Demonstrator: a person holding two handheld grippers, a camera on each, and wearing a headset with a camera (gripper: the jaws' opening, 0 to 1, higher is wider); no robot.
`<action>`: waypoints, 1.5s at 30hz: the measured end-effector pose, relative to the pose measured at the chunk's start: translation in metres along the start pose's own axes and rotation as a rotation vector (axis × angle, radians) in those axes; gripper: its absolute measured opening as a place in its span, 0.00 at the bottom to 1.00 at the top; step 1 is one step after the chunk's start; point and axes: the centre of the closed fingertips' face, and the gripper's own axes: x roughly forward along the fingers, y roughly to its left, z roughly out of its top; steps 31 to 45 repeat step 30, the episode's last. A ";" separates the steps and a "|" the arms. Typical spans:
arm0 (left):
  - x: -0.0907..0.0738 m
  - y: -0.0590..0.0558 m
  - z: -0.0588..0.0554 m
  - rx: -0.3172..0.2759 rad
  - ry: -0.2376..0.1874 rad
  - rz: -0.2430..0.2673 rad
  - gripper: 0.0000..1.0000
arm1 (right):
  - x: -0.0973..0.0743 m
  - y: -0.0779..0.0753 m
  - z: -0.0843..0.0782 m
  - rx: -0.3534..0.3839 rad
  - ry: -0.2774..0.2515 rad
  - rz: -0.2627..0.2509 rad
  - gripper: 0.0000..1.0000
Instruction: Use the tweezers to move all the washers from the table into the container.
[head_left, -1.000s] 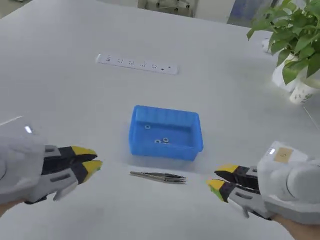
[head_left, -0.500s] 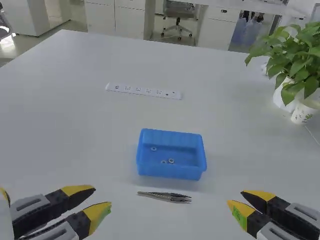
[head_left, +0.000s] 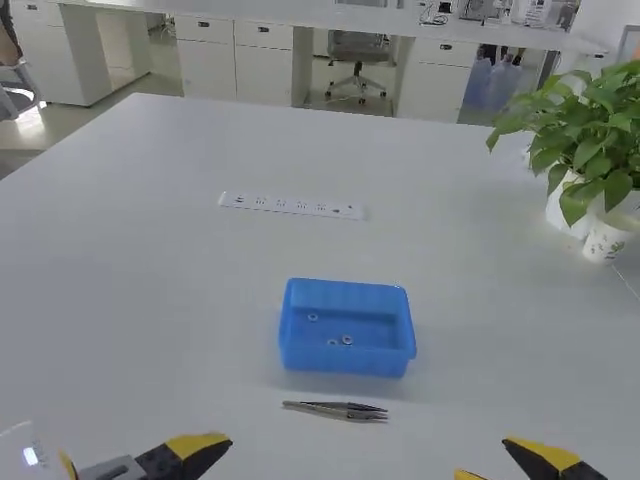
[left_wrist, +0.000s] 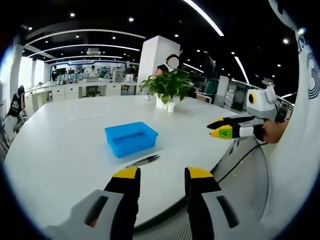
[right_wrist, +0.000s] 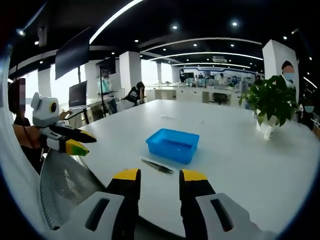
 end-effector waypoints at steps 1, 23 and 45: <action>0.000 -0.001 0.002 -0.003 -0.003 0.005 0.43 | -0.001 0.000 -0.003 0.022 0.006 -0.002 0.32; -0.009 0.006 0.006 0.010 0.018 0.047 0.48 | -0.002 0.005 -0.005 -0.003 0.028 0.004 0.32; -0.002 0.003 0.005 0.039 0.035 0.034 0.50 | 0.001 0.007 -0.012 -0.008 0.059 0.014 0.32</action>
